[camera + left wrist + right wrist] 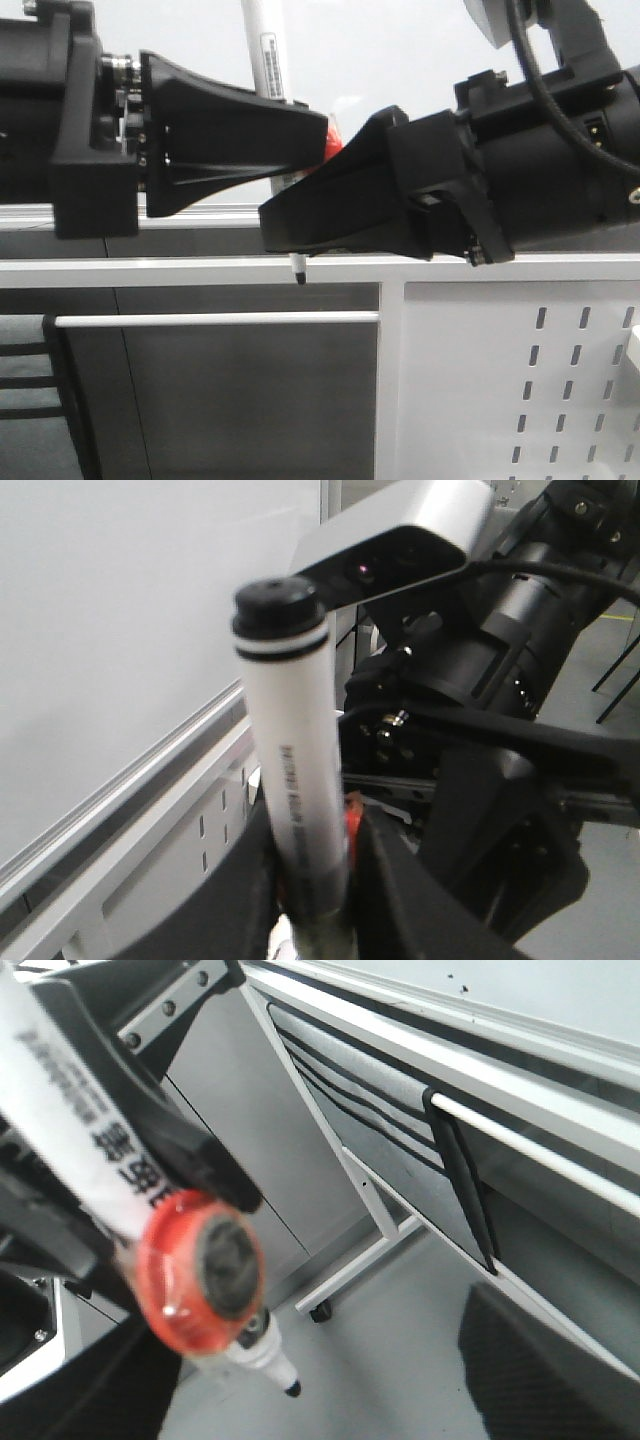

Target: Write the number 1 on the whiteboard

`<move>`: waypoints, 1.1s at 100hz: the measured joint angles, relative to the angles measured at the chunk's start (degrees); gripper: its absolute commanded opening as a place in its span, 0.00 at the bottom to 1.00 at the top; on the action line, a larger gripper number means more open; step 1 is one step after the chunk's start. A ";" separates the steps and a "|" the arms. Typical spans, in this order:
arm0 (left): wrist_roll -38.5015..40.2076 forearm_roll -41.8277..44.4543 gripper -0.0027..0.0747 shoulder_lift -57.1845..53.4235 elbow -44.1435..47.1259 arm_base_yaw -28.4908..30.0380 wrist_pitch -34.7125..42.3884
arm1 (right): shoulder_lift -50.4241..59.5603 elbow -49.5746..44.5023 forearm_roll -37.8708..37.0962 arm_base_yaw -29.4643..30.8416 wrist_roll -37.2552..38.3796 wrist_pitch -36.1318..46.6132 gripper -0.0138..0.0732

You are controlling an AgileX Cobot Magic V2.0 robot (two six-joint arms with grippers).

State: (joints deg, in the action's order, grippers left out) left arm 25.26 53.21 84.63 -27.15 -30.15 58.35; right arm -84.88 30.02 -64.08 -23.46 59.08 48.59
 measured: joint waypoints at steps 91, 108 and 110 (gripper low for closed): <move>9.68 15.34 0.01 0.00 0.00 8.57 -0.46 | 5.46 0.00 -2.46 0.22 4.17 8.65 0.80; 10.55 16.98 0.01 0.00 0.00 8.57 3.67 | 5.87 1.21 -2.37 0.22 4.17 8.69 0.80; 10.60 16.98 0.01 0.00 0.00 8.57 4.20 | 5.87 1.41 -2.37 0.22 4.17 8.80 0.80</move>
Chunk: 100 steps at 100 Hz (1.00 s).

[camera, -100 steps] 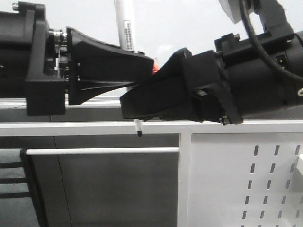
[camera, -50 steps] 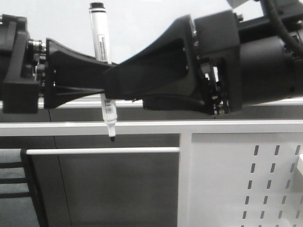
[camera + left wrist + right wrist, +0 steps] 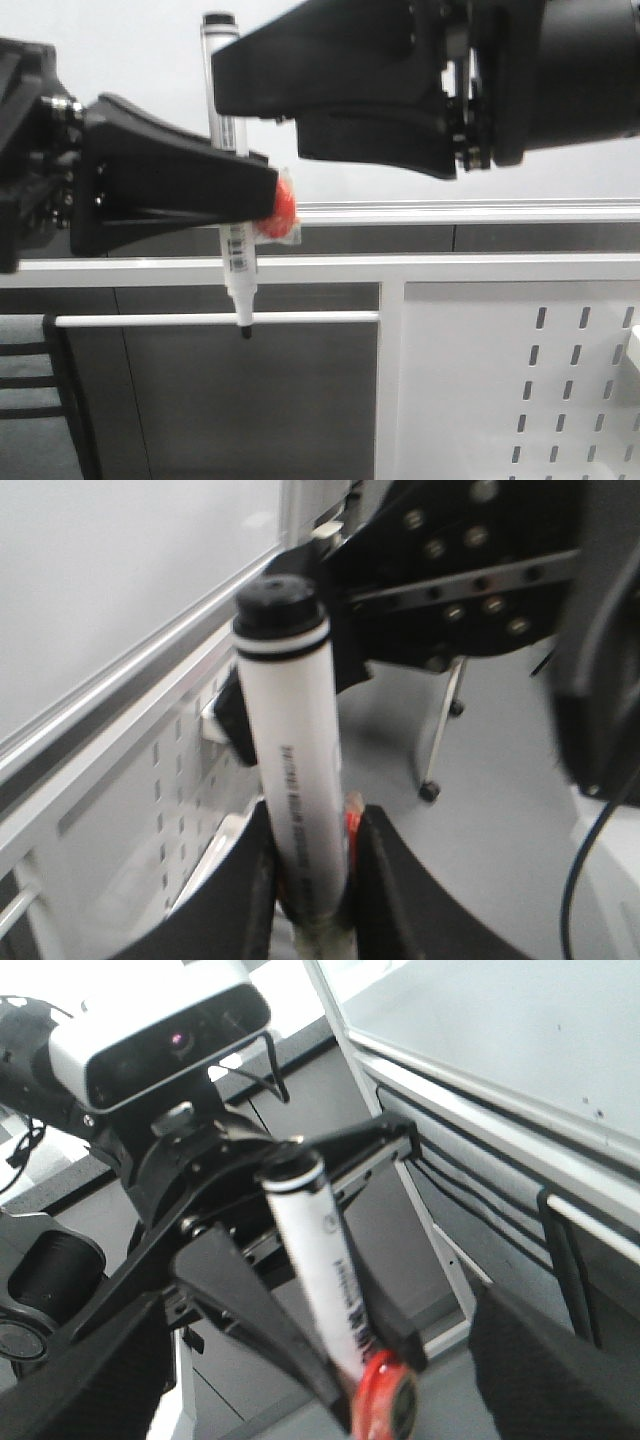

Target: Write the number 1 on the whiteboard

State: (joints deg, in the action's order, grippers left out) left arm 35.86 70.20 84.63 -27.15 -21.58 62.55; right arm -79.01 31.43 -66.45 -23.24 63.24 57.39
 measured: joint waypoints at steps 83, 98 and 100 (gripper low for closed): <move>0.27 0.41 0.01 0.00 0.00 0.00 3.17 | 0.13 4.18 -0.33 -3.90 0.36 1.19 0.70; 0.27 0.50 0.01 0.00 0.00 0.00 3.20 | 0.13 4.18 -0.33 -3.90 0.36 0.94 0.56; 0.27 0.53 0.01 0.00 0.00 0.00 3.20 | 0.13 4.18 -0.33 -3.90 0.36 0.94 0.55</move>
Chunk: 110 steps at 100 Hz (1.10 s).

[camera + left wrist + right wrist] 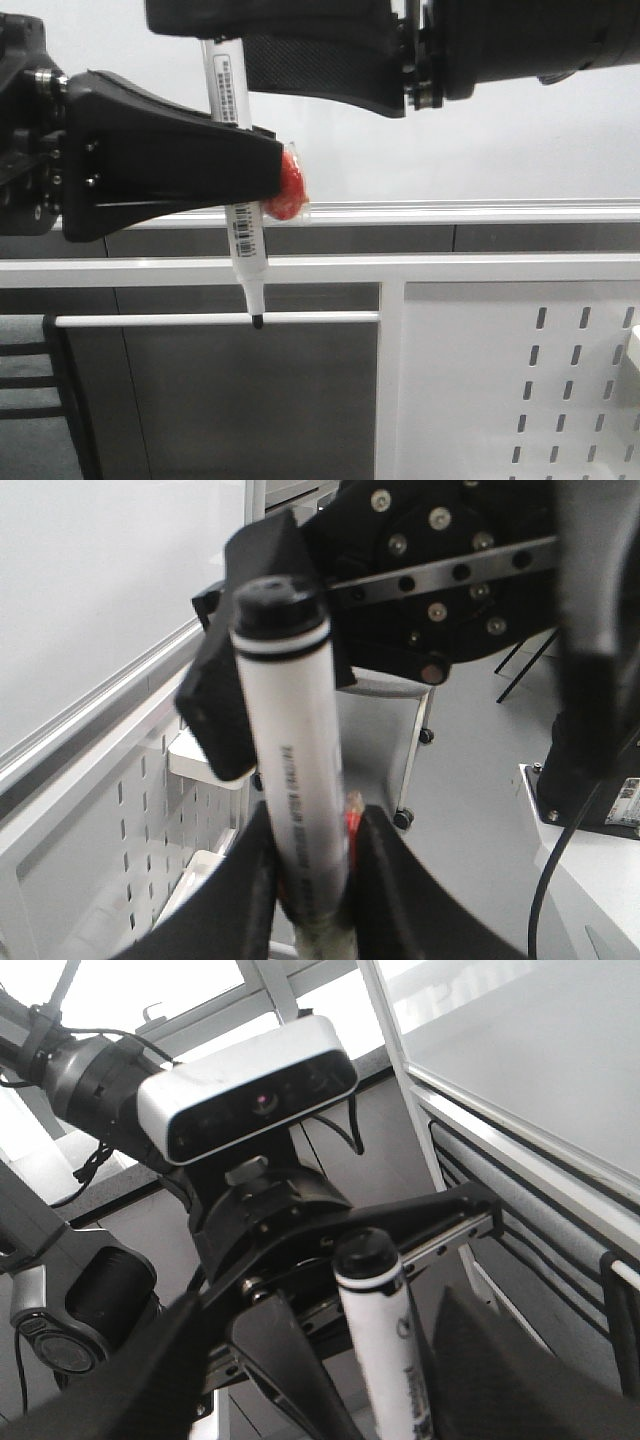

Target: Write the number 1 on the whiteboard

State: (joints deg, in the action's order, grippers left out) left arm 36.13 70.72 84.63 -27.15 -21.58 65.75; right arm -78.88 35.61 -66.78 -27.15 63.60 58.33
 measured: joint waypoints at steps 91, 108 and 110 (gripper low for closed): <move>0.00 0.30 0.01 0.00 0.00 0.00 0.44 | 0.00 0.00 0.10 0.00 0.05 -0.55 0.48; 0.00 0.65 0.01 0.00 0.00 0.00 0.80 | 0.00 0.00 0.44 0.00 0.05 -1.19 0.35; 0.00 0.65 0.01 0.00 0.00 0.00 0.84 | 0.00 0.00 0.44 0.00 0.05 -1.34 0.34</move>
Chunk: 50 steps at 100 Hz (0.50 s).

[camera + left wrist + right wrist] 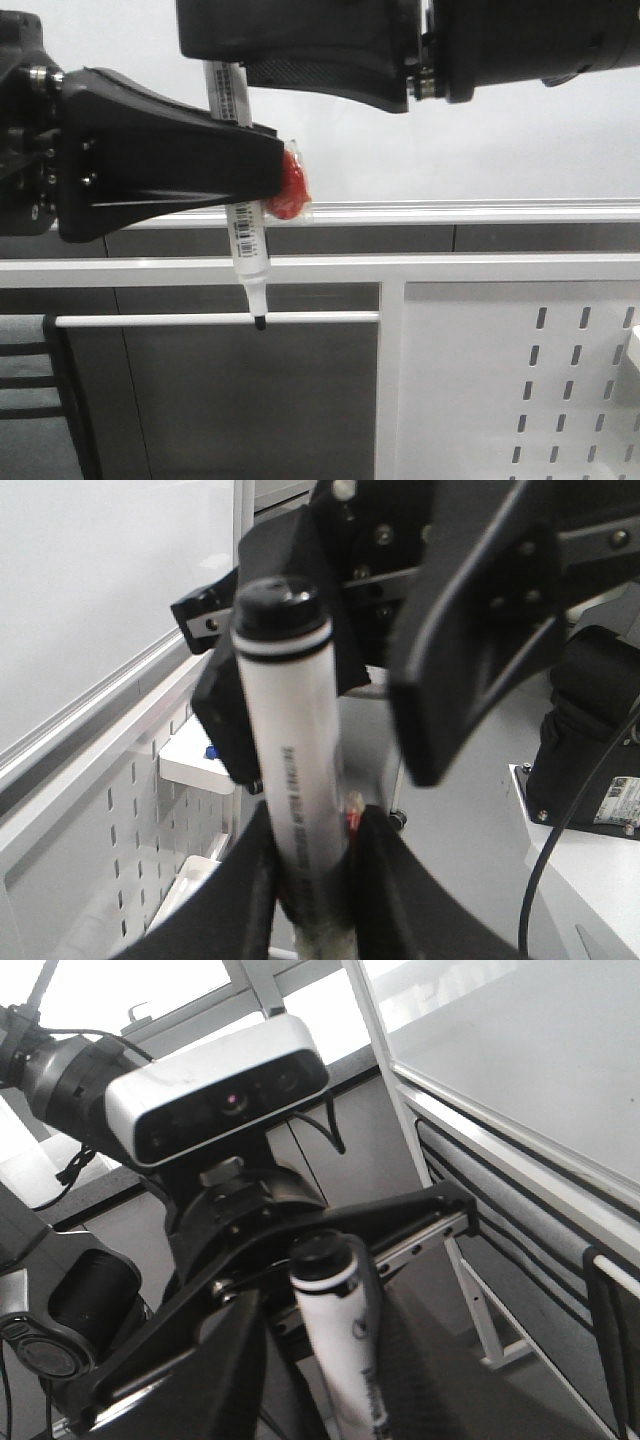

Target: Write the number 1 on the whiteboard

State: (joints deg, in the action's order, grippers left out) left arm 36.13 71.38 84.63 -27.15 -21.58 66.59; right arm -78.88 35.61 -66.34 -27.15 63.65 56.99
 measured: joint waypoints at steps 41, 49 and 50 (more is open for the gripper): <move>0.98 0.31 0.01 0.00 0.00 0.00 0.25 | 0.00 0.00 0.14 0.00 -1.07 -0.81 0.16; 1.56 0.36 0.01 0.00 0.00 0.00 0.25 | 0.00 0.00 0.14 0.00 -1.56 -0.95 0.13; 1.53 0.36 0.01 0.00 0.00 0.00 0.25 | 0.00 0.00 0.14 0.00 -1.68 -0.95 0.13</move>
State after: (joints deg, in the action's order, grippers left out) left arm 37.67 71.74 84.63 -27.15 -21.58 66.84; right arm -78.88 35.61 -66.19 -27.15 61.97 56.04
